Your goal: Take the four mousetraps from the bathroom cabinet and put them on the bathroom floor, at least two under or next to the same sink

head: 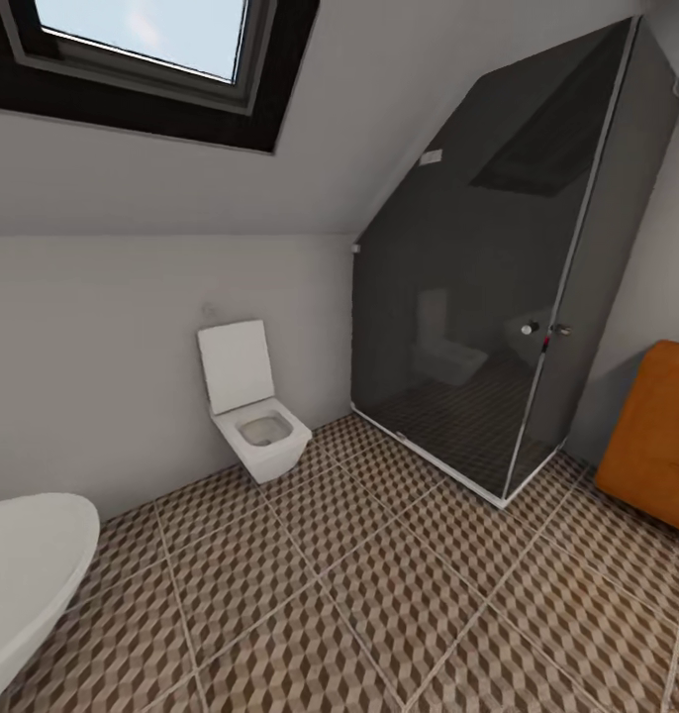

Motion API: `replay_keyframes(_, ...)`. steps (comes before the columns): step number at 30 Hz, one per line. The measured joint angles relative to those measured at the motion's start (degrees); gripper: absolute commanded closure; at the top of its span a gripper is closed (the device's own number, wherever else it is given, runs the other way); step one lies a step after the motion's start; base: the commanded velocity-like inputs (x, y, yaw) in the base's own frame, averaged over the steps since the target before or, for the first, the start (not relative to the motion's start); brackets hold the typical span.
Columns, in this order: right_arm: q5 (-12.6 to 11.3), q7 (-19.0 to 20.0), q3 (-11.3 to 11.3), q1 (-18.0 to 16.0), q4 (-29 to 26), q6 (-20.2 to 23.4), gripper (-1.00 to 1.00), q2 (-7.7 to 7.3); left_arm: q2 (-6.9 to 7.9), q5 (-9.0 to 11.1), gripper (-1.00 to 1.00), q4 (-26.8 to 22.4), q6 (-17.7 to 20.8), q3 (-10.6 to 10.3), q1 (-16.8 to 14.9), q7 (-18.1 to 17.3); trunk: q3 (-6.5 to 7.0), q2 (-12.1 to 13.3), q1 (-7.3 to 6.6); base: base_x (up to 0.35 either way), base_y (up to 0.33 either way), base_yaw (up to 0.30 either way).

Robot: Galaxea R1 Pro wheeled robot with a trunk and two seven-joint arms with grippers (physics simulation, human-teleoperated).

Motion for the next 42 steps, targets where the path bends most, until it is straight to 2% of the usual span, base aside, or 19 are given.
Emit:
replay_keyframes(27, -0.01, 0.00, -0.04, 0.00, 0.03, 0.02, -1.00, -0.15, 0.00, 0.00, -1.00, 0.00, 0.00, 0.00, 0.00, 0.00, 0.73, 0.00, 0.00, 0.000, 0.000, -0.287)
replay_keyframes(42, -0.10, -0.01, -0.11, 0.00, 0.03, 0.21, -1.00, -0.05, 0.00, 0.00, -1.00, 0.00, 0.03, 0.00, 0.00, 0.00, 0.25, 0.00, 0.00, 0.000, 0.000, -0.273)
